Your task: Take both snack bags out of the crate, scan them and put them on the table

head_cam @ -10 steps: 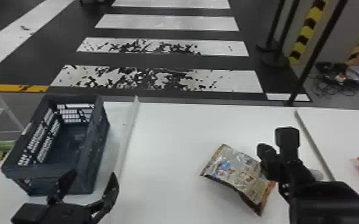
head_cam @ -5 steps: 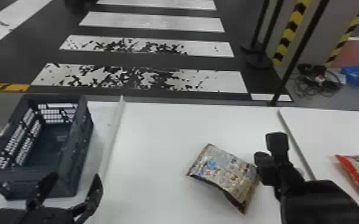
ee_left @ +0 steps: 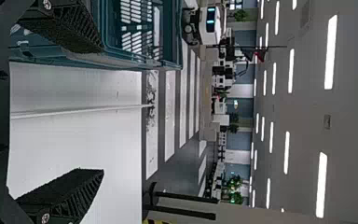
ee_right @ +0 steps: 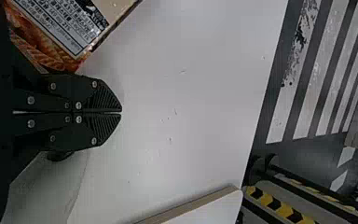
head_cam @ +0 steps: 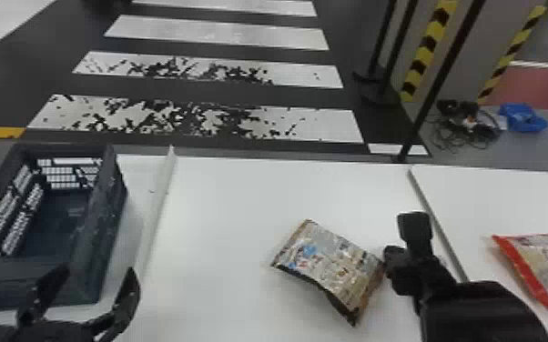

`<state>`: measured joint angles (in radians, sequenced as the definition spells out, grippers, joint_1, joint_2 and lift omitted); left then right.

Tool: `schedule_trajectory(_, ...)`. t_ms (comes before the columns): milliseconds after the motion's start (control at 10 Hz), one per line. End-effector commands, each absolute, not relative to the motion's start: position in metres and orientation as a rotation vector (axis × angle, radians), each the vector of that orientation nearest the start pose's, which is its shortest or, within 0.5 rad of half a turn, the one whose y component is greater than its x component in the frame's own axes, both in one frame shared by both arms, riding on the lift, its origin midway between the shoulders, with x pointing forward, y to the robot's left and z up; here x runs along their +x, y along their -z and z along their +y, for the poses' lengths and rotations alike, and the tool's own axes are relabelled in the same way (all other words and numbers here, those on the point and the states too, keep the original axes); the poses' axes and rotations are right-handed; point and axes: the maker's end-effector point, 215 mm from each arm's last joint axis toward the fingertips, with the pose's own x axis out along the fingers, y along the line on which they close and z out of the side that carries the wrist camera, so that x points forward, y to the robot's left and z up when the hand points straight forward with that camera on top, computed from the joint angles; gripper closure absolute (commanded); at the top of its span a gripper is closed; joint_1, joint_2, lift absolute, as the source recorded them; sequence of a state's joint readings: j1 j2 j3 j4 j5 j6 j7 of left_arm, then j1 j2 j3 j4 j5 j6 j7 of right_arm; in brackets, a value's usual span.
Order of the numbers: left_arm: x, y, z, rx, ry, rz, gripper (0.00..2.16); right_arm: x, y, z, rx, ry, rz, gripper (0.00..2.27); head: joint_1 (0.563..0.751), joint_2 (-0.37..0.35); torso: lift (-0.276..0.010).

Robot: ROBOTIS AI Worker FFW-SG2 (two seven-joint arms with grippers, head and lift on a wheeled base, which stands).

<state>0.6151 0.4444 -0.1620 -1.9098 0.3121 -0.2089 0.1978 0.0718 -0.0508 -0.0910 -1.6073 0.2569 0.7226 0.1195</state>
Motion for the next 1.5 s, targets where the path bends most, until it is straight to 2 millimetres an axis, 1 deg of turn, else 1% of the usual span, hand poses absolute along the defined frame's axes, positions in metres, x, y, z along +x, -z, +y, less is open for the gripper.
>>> schedule_trajectory(0, 0.387, 0.416, 0.249, 0.0, 0.096, 0.149, 0.08, 0.475, 0.553, -0.323, -0.222, 0.075, 0.786, 2.26, 0.695, -0.102, -0.092)
schedule_trajectory(200, 0.387, 0.416, 0.249, 0.001, 0.097, 0.149, 0.08, 0.46, 0.554, -0.316, -0.205, 0.059, 0.816, 2.26, 0.695, -0.097, -0.092)
schedule_trajectory(500, 0.387, 0.419, 0.249, 0.002, 0.096, 0.155, 0.08, 0.437, 0.552, -0.295, -0.177, 0.02, 0.855, 2.26, 0.695, -0.079, -0.092)
schedule_trajectory(700, 0.388, 0.417, 0.248, 0.0, 0.097, 0.15, 0.08, 0.425, 0.553, -0.286, -0.169, 0.002, 0.868, 2.26, 0.695, -0.065, -0.092)
schedule_trajectory(1000, 0.387, 0.422, 0.248, -0.001, 0.095, 0.16, 0.08, 0.408, 0.549, -0.272, -0.154, -0.026, 0.878, 2.26, 0.695, -0.048, -0.092)
schedule_trajectory(1200, 0.387, 0.424, 0.249, -0.001, 0.093, 0.165, 0.08, 0.398, 0.548, -0.261, -0.154, -0.043, 0.889, 2.26, 0.695, -0.035, -0.092)
schedule_trajectory(1400, 0.386, 0.424, 0.249, -0.004, 0.091, 0.163, 0.08, 0.394, 0.547, -0.25, -0.154, -0.055, 0.892, 2.26, 0.695, -0.016, -0.092)
